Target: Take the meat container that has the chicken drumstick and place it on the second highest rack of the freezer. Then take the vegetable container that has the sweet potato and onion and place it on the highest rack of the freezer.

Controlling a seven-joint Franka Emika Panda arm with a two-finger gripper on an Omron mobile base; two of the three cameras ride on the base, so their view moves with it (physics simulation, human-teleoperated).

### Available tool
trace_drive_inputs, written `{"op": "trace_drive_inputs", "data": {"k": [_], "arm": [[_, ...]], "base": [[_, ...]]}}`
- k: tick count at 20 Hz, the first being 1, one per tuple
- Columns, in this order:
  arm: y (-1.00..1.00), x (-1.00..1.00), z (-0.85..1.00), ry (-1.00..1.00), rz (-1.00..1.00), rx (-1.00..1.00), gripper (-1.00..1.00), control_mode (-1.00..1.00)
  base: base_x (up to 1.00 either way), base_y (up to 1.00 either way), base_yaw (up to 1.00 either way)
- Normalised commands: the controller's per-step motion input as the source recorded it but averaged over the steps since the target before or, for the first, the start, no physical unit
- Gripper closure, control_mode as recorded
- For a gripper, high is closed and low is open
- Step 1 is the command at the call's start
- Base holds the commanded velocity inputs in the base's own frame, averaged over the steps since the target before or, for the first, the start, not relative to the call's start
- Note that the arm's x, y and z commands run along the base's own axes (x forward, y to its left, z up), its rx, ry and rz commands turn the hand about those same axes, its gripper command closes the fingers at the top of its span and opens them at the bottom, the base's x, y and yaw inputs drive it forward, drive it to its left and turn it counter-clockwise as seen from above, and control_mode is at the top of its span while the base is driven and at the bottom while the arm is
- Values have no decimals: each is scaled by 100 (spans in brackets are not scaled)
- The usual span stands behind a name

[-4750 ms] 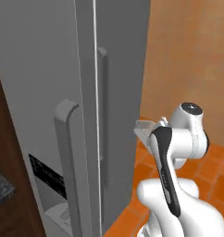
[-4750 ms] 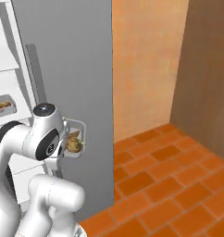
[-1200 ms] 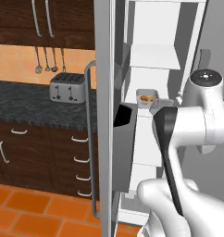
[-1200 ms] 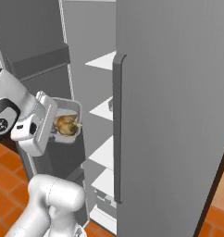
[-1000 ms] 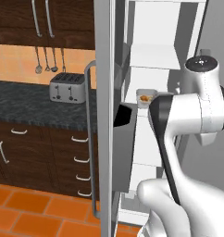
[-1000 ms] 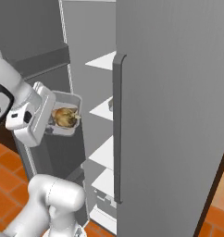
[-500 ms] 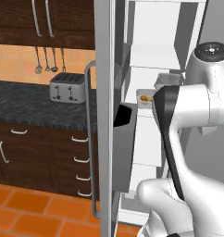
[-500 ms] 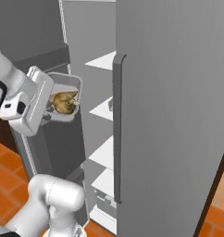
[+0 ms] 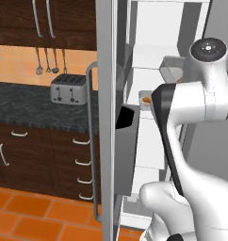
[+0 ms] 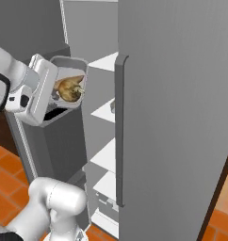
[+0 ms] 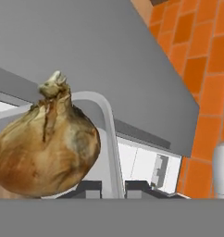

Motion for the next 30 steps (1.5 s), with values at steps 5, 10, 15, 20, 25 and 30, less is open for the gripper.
{"op": "trace_drive_inputs", "data": {"k": [5,10,15,20,25,30], "arm": [[-3,36,44,0,-3,0,100,-100],[-22,53,18,5,0,4,100,-100],[-17,66,0,2,0,3,100,-100],[-4,67,0,5,0,0,100,-100],[-17,58,0,1,0,1,100,-100],[-9,75,-1,6,0,0,100,-100]], "base": [[0,0,0],[0,0,0],[0,0,0],[0,0,0],[0,0,0],[0,0,0]]}}
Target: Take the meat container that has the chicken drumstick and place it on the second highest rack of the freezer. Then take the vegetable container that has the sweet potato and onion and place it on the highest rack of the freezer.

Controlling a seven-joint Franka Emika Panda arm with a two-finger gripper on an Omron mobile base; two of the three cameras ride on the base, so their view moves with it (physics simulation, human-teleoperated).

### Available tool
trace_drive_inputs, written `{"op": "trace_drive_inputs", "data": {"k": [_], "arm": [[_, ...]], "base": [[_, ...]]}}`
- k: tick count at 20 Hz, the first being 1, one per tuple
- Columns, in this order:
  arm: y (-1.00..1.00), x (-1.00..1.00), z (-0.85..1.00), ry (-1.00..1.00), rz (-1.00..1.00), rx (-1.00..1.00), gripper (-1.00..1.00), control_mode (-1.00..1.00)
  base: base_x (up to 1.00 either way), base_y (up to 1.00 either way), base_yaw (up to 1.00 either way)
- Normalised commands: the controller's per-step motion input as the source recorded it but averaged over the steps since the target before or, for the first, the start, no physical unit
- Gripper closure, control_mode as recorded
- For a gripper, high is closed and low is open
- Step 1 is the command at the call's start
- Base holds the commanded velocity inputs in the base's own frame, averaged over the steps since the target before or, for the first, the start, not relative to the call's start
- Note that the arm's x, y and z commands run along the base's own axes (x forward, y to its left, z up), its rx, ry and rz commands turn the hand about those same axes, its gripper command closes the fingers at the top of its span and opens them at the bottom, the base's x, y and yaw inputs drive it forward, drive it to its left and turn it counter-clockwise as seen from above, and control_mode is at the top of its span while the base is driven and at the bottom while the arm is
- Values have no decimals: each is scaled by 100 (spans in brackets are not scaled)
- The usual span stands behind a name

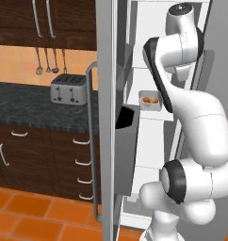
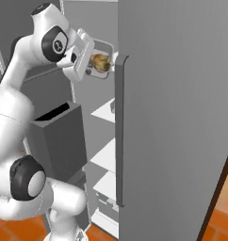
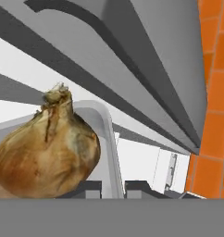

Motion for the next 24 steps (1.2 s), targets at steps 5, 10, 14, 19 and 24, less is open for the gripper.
{"op": "trace_drive_inputs", "data": {"k": [5,10,14,19,24], "arm": [[-19,75,-6,5,0,0,100,-100],[-24,55,-35,-4,0,0,100,-100],[-15,36,-58,-16,0,0,100,-100],[-9,37,-23,0,0,0,100,-100],[-1,71,0,7,0,0,100,-100]], "base": [[0,0,0],[0,0,0],[0,0,0],[0,0,0],[0,0,0]]}}
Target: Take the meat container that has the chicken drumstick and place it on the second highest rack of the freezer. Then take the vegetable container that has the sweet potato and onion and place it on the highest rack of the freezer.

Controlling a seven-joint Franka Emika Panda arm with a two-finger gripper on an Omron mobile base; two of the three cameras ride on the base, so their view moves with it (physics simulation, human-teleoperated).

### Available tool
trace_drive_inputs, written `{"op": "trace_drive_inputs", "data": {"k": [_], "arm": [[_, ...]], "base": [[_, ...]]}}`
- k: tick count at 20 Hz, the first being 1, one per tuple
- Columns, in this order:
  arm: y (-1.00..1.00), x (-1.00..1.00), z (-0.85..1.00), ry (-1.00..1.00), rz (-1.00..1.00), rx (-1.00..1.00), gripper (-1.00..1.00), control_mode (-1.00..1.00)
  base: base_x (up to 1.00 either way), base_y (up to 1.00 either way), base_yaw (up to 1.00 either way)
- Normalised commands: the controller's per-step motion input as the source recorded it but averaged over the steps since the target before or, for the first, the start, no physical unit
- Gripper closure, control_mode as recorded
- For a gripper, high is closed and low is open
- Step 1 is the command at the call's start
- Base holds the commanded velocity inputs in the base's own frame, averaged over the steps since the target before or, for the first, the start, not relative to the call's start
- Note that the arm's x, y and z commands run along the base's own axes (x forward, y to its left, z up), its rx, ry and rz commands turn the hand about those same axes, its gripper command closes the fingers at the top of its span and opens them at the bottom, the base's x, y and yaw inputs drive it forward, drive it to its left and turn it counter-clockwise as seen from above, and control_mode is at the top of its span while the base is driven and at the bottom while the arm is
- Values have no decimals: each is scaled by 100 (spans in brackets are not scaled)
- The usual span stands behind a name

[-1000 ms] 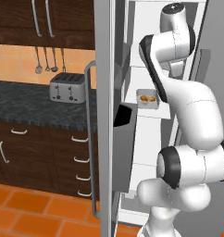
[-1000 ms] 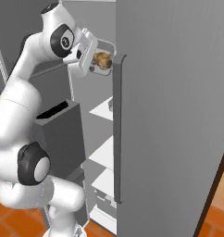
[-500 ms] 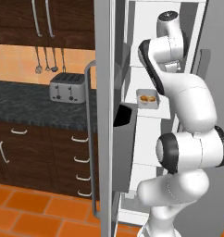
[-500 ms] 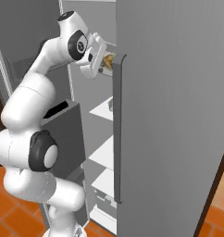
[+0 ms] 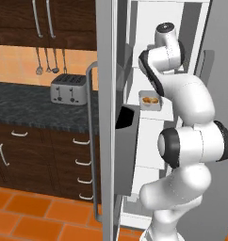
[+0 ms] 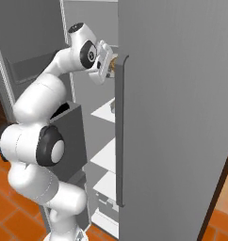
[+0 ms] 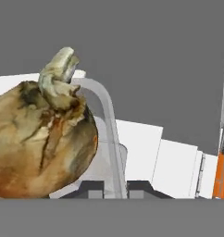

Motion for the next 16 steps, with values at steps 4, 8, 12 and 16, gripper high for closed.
{"op": "trace_drive_inputs", "data": {"k": [4,8,12,16], "arm": [[0,81,0,14,0,0,100,-100],[-14,86,4,13,0,2,100,-100],[-22,87,26,12,0,7,100,-100],[-19,83,18,6,0,6,100,-100]], "base": [[0,0,0],[0,0,0],[0,0,0],[0,0,0]]}}
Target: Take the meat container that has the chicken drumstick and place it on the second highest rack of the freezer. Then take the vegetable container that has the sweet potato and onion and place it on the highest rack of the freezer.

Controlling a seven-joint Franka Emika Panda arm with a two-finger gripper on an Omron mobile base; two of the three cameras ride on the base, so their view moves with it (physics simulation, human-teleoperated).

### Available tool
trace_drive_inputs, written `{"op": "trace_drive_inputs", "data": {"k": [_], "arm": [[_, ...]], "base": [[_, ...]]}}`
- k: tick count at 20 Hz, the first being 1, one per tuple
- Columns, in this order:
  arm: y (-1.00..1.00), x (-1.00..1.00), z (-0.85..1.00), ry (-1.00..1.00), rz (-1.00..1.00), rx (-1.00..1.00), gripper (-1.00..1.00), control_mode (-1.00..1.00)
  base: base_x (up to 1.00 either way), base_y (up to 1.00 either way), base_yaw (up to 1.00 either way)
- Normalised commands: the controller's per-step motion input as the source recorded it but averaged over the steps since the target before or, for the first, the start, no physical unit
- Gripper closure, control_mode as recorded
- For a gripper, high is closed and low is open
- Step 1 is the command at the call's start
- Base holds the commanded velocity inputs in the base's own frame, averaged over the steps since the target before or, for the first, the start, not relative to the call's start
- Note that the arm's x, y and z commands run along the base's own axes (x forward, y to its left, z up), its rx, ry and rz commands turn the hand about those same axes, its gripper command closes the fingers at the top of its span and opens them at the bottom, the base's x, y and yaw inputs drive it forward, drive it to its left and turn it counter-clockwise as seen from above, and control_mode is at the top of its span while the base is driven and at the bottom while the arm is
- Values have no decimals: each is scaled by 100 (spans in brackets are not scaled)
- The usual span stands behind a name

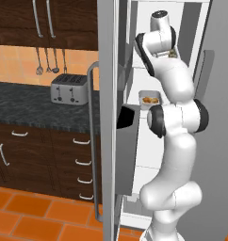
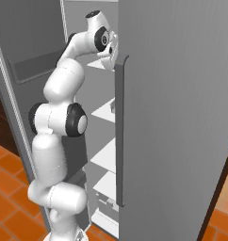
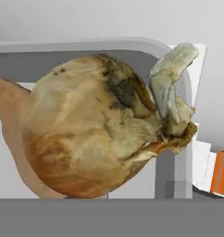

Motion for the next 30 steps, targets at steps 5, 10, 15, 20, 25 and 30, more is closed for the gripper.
{"op": "trace_drive_inputs", "data": {"k": [5,10,15,20,25,30], "arm": [[0,64,-43,-7,0,0,-100,-100],[-15,-62,-36,-19,7,0,-100,-100],[0,-16,-97,-30,6,-7,-100,-100],[25,0,-100,-53,9,-16,-100,-100],[21,-38,-43,-55,8,-5,-100,-100],[3,-98,83,-12,7,-1,-100,-100]], "base": [[0,0,0],[0,0,0],[0,0,0],[0,0,0],[0,0,0],[0,0,0]]}}
